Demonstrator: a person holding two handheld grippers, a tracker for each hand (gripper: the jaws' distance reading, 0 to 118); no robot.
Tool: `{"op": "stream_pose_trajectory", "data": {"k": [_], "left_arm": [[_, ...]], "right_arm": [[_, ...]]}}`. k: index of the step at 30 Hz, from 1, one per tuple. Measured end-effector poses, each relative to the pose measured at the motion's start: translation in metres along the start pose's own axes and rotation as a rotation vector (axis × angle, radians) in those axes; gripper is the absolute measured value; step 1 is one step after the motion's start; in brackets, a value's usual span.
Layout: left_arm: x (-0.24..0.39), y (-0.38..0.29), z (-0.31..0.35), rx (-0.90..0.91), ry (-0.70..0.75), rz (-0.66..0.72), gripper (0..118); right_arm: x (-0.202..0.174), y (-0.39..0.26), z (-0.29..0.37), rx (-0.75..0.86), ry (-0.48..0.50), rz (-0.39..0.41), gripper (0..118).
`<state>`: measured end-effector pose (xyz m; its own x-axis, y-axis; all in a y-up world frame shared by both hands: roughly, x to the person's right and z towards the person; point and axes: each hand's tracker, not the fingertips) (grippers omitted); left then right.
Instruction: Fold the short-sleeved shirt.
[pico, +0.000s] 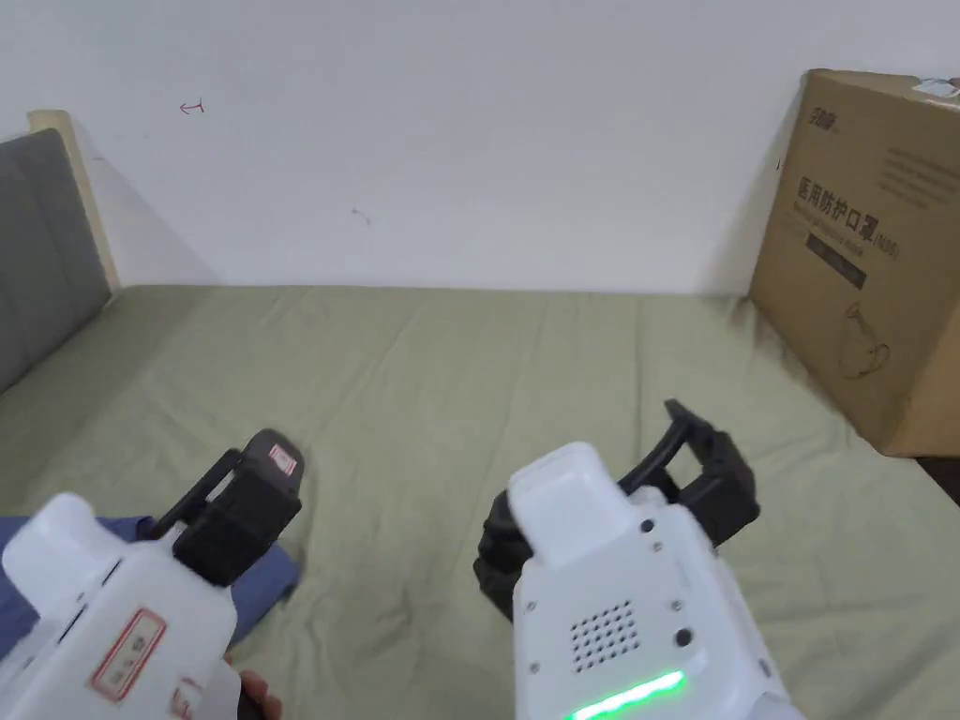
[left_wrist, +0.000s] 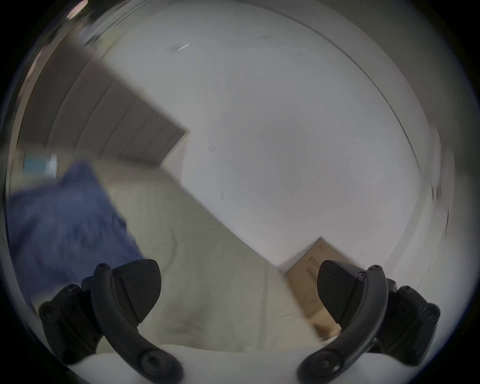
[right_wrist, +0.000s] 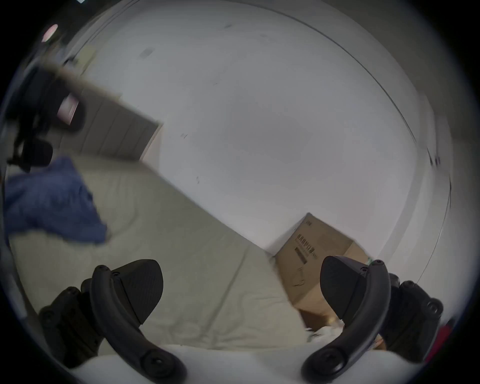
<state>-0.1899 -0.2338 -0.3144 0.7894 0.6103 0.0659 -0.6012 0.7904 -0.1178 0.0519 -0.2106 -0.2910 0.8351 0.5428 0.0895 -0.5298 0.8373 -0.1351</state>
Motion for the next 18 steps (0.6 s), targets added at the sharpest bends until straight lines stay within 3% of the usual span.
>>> {"op": "stream_pose_trajectory", "data": {"k": [2,4,6,8,11,15,18], "left_arm": [[0.026,0.007,-0.001,0.024,-0.017,-0.284,118],[0.046,0.001,-0.001,0.051,-0.018,-0.539,118],[0.055,-0.009,0.001,0.050,-0.032,-0.711,118],[0.061,-0.020,0.000,0.014,-0.049,-0.821,118],[0.060,-0.027,0.000,-0.032,-0.075,-0.805,118],[0.054,-0.022,-0.001,-0.053,-0.049,-0.642,118],[0.054,-0.017,0.000,-0.022,-0.045,-0.652,118]], "right_arm": [[0.022,0.001,-0.002,0.043,0.016,-0.200,118],[0.036,-0.006,-0.003,-0.014,-0.022,-0.407,118],[0.043,-0.020,-0.007,-0.108,-0.056,-0.539,118],[0.045,-0.035,-0.010,-0.176,-0.055,-0.600,118],[0.046,-0.043,-0.009,-0.173,-0.042,-0.603,118],[0.043,-0.030,0.000,-0.052,-0.106,-0.507,118],[0.041,-0.025,0.004,-0.023,-0.116,-0.481,118]]}}
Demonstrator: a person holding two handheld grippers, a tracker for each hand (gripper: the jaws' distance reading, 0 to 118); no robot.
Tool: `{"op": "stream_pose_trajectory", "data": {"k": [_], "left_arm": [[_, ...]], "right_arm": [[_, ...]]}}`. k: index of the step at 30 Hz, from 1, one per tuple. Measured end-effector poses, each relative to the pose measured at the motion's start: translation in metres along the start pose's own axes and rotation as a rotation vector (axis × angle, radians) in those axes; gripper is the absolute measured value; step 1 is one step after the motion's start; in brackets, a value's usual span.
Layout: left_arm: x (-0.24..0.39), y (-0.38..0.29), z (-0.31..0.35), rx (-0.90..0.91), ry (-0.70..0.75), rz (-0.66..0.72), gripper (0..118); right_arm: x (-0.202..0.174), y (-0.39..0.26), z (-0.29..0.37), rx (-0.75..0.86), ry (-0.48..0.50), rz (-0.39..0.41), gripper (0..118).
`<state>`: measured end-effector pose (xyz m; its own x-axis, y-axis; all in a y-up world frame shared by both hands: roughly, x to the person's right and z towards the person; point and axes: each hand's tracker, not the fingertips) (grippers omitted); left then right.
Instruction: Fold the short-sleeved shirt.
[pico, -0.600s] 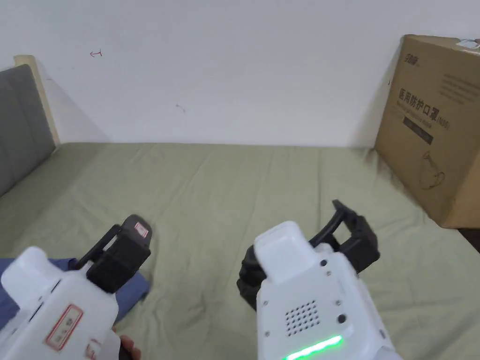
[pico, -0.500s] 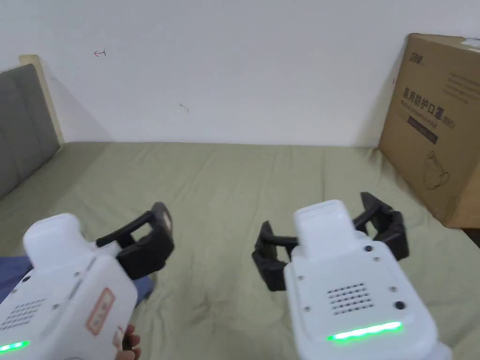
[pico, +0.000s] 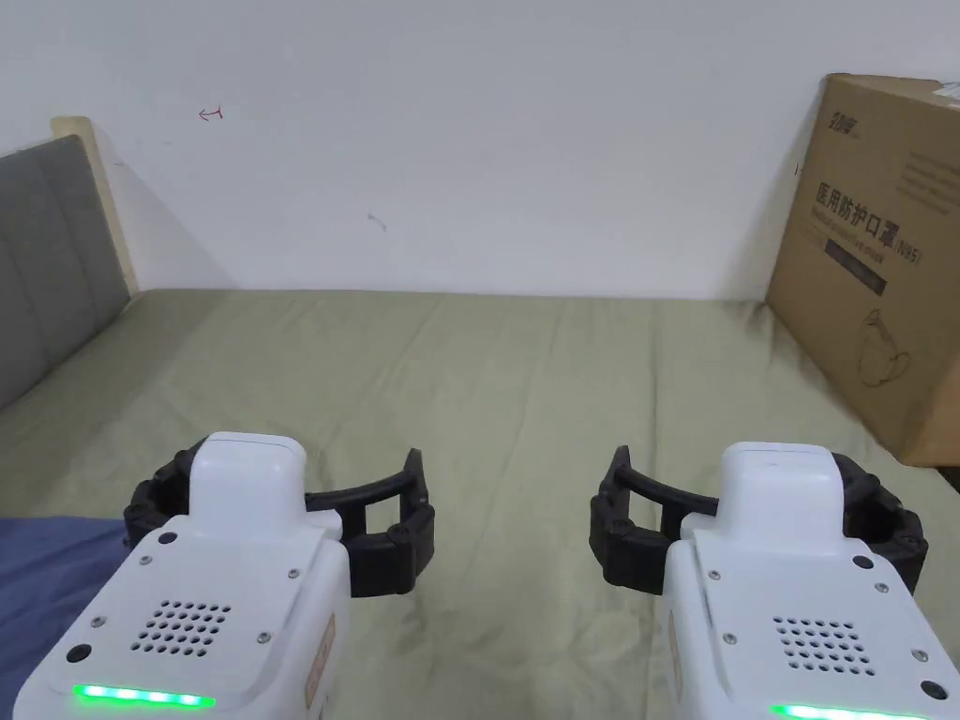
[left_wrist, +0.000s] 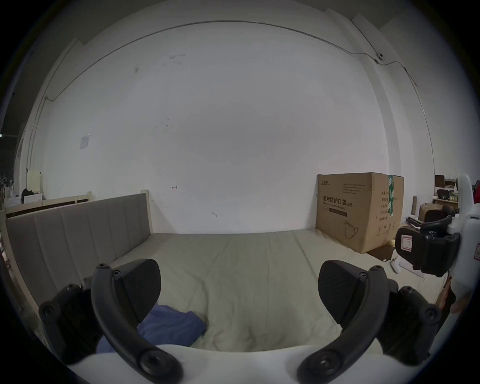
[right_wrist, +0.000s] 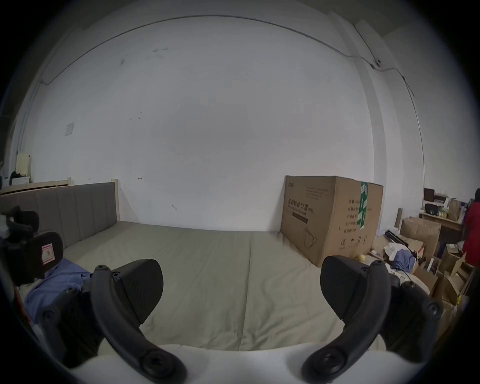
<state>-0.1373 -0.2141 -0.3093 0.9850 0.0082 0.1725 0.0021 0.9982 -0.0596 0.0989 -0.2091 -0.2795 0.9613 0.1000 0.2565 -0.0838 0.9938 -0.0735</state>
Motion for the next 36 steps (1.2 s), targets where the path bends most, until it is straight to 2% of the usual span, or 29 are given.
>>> {"op": "stream_pose_trajectory", "data": {"k": [3,4,5,6,7,8,9,11,13,16,21,25,31,36], "left_arm": [[0.001,0.006,0.004,-0.005,-0.001,-0.016,117],[0.001,0.007,0.004,-0.015,-0.001,-0.012,113],[0.000,0.007,0.006,-0.018,-0.010,0.002,102],[-0.001,0.006,0.007,-0.010,-0.032,0.020,76],[0.000,0.004,0.006,-0.010,-0.027,0.021,21],[0.001,0.004,0.002,-0.020,-0.002,0.021,0],[0.002,0.001,0.004,-0.009,0.041,0.001,0],[-0.002,0.002,0.008,-0.016,0.007,0.008,0],[-0.003,0.001,0.004,-0.033,-0.040,0.040,0],[-0.003,0.002,0.002,-0.027,-0.022,0.052,0],[-0.010,0.007,0.001,-0.037,-0.006,0.048,0],[-0.029,0.011,0.013,-0.036,0.056,0.045,0],[-0.081,0.014,0.040,-0.056,0.250,0.074,0],[-0.125,0.003,0.041,-0.161,0.358,0.063,0]], "right_arm": [[0.000,0.000,0.003,-0.009,0.012,-0.008,117],[0.000,0.001,0.003,-0.035,-0.002,-0.014,113],[-0.001,0.001,0.004,-0.042,-0.016,-0.026,105],[0.000,-0.001,0.005,-0.032,-0.018,-0.040,86],[0.001,-0.002,0.004,-0.028,-0.022,-0.054,42],[0.002,-0.002,0.003,-0.040,-0.029,-0.059,12],[0.003,-0.001,0.001,-0.059,-0.033,-0.060,3],[0.010,-0.003,0.000,-0.055,0.036,-0.094,0],[0.008,-0.002,-0.001,-0.064,0.006,-0.077,0],[0.007,-0.003,0.000,-0.052,0.012,-0.055,0],[-0.002,0.000,-0.004,-0.065,0.068,-0.043,0],[-0.025,0.004,-0.008,-0.065,0.187,-0.045,0],[-0.080,0.005,-0.008,-0.080,0.393,0.001,0],[-0.114,-0.002,-0.007,-0.128,0.505,0.017,0]]}}
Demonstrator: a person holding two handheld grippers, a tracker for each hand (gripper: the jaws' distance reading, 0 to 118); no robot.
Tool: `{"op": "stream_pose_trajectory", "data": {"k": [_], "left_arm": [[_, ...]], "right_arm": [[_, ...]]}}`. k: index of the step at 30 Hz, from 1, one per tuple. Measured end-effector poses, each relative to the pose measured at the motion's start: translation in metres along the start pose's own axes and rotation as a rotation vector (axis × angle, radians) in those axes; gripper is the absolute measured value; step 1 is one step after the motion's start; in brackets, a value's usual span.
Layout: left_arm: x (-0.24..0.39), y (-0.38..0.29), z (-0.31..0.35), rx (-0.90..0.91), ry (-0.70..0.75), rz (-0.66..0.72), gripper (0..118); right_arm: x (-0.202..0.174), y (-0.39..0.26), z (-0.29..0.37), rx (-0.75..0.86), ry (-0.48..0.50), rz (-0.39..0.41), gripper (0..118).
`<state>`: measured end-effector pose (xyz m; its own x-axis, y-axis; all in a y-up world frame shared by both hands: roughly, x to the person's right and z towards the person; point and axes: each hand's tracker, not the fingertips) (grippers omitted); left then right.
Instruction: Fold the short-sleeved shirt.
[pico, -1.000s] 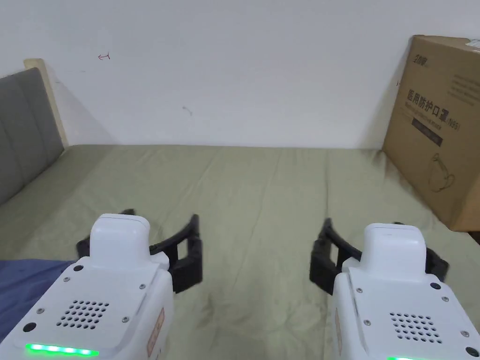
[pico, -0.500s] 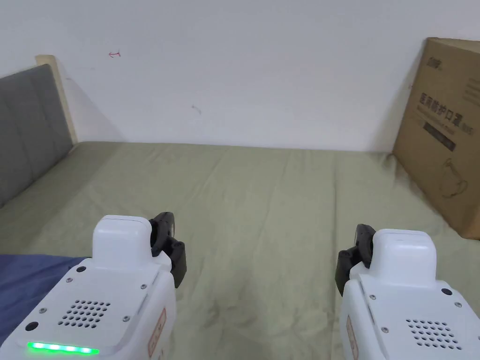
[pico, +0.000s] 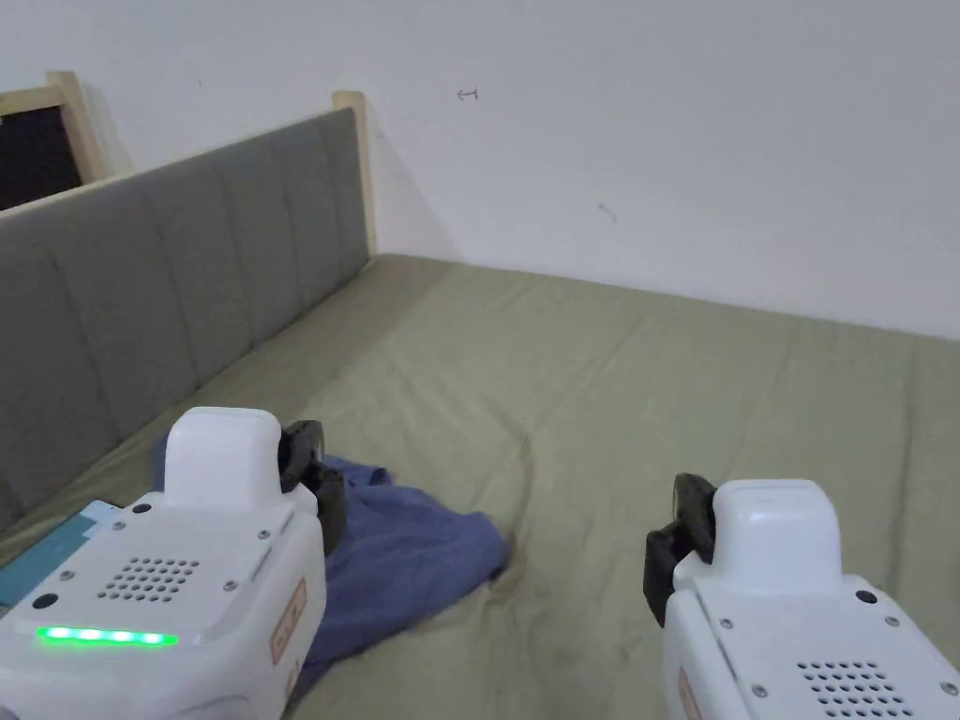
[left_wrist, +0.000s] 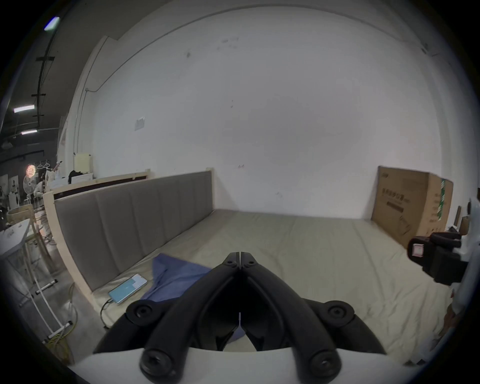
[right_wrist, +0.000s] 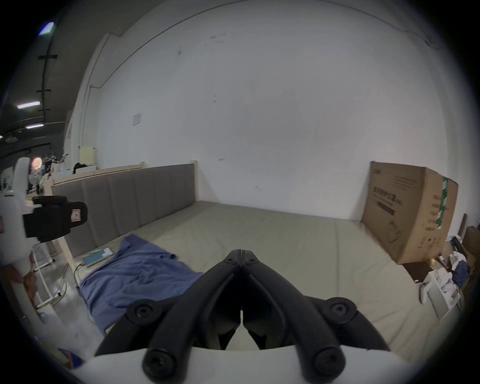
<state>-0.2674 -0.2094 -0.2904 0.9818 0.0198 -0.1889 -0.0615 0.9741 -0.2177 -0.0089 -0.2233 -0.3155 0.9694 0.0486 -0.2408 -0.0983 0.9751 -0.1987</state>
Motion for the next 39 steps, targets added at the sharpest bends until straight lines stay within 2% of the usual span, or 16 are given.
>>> {"op": "stream_pose_trajectory", "data": {"k": [6,9,10,11,13,14,24,26,28,29,30,33,35,36,37,39], "left_arm": [[-0.055,-0.025,-0.081,-0.256,0.033,0.144,0],[-0.067,-0.060,-0.144,-0.549,0.100,0.063,0],[-0.070,-0.076,-0.160,-0.622,0.114,0.038,11],[-0.071,-0.094,-0.175,-0.688,0.130,0.013,36],[-0.073,-0.123,-0.192,-0.823,0.089,0.025,99],[-0.073,-0.134,-0.198,-0.856,0.073,0.033,105],[-0.079,-0.138,-0.242,-0.749,0.118,0.039,105],[-0.079,-0.155,-0.260,-0.848,0.103,0.029,104],[-0.081,-0.183,-0.267,-1.103,0.065,0.091,100],[-0.082,-0.180,-0.258,-0.899,0.117,0.123,100],[-0.082,-0.177,-0.250,-0.887,0.110,0.136,100],[-0.082,-0.170,-0.244,-0.884,0.082,0.105,79],[-0.089,-0.166,-0.243,-0.858,0.097,0.155,45],[-0.094,-0.163,-0.246,-0.846,0.109,0.203,19],[-0.100,-0.165,-0.247,-0.844,0.153,0.238,3],[-0.112,-0.172,-0.248,-0.872,0.118,0.377,3]], "right_arm": [[-0.012,-0.012,-0.014,-0.068,0.039,0.022,0],[-0.012,-0.019,-0.021,-0.116,0.043,0.028,0],[-0.012,-0.021,-0.023,-0.128,0.042,0.024,0],[-0.012,-0.024,-0.025,-0.145,0.042,0.018,0],[-0.010,-0.030,-0.030,-0.183,0.045,0.010,0],[-0.009,-0.033,-0.033,-0.203,0.048,0.012,0],[-0.010,-0.049,-0.049,-0.282,0.041,0.031,0],[-0.010,-0.052,-0.050,-0.293,0.042,0.035,0],[-0.010,-0.055,-0.051,-0.310,0.045,0.028,0],[-0.009,-0.057,-0.051,-0.317,0.046,0.026,0],[-0.009,-0.060,-0.052,-0.324,0.047,0.025,0],[-0.008,-0.067,-0.057,-0.361,0.051,0.025,0],[-0.008,-0.069,-0.059,-0.380,0.054,0.013,0],[-0.008,-0.070,-0.057,-0.381,0.054,0.002,0],[-0.008,-0.071,-0.055,-0.378,0.054,-0.007,0],[-0.009,-0.072,-0.052,-0.379,0.053,-0.006,0]]}}
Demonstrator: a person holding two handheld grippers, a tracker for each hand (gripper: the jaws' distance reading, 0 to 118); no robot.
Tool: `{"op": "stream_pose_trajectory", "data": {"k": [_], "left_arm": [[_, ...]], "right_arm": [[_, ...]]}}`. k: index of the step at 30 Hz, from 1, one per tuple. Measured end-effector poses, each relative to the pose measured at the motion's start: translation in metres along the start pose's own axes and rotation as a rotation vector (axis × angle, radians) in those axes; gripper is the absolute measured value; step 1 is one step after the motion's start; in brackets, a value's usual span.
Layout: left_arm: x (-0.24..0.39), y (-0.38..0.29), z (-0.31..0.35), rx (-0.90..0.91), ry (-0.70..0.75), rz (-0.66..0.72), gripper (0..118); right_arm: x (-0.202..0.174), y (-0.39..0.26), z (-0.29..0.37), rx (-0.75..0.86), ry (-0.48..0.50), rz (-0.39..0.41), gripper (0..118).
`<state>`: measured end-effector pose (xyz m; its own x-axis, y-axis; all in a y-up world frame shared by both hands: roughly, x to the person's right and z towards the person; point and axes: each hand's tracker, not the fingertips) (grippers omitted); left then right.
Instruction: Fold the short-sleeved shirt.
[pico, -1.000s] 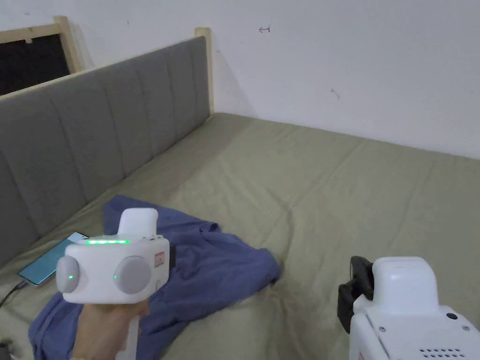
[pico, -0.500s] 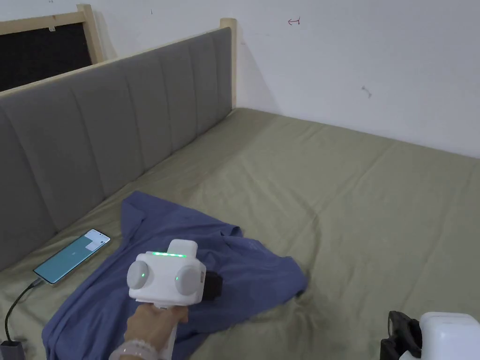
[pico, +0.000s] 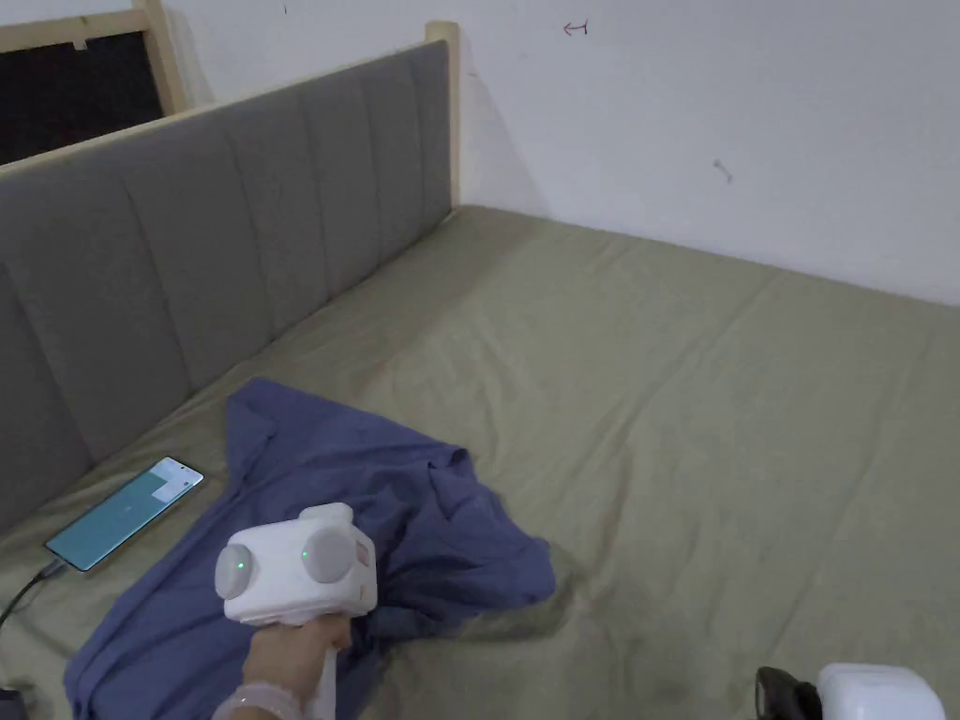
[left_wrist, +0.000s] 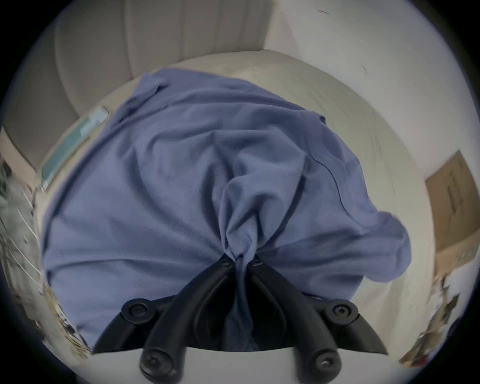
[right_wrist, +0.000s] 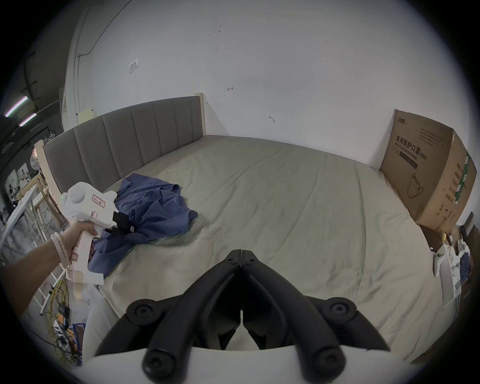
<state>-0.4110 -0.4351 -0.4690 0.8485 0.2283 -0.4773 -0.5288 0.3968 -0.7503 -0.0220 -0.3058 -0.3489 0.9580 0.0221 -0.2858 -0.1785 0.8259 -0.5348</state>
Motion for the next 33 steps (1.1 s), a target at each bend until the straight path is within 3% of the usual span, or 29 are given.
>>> {"op": "stream_pose_trajectory", "data": {"k": [4,8,12,15,19,22,27,30,33], "left_arm": [[-0.010,0.012,0.011,-0.025,-0.060,0.069,3],[-0.018,0.012,0.033,-0.008,-0.155,0.209,3],[-0.004,0.017,0.068,0.020,-0.228,0.203,3],[0.045,0.022,0.106,0.117,-0.278,0.038,3],[0.128,0.018,0.137,0.104,-0.529,-0.060,3],[0.207,-0.006,0.150,0.064,-0.654,-0.183,3],[0.335,-0.085,0.173,-0.071,-0.876,-0.437,3],[0.377,-0.147,0.184,-0.175,-1.034,-0.574,3],[0.396,-0.208,0.171,-0.231,-0.965,-0.750,3]], "right_arm": [[0.004,-0.002,0.003,-0.005,-0.016,0.019,0],[0.016,0.000,0.007,0.001,-0.027,-0.022,0],[0.029,0.000,0.013,0.015,-0.051,-0.045,0],[0.040,0.000,0.018,0.021,-0.083,-0.079,0],[0.064,0.000,0.035,0.046,-0.116,-0.170,0],[0.090,0.001,0.058,0.093,-0.202,-0.195,0],[0.154,-0.003,0.107,0.158,-0.330,-0.362,0],[0.188,-0.011,0.134,0.190,-0.447,-0.401,0],[0.212,-0.023,0.152,0.193,-0.530,-0.434,0]]}}
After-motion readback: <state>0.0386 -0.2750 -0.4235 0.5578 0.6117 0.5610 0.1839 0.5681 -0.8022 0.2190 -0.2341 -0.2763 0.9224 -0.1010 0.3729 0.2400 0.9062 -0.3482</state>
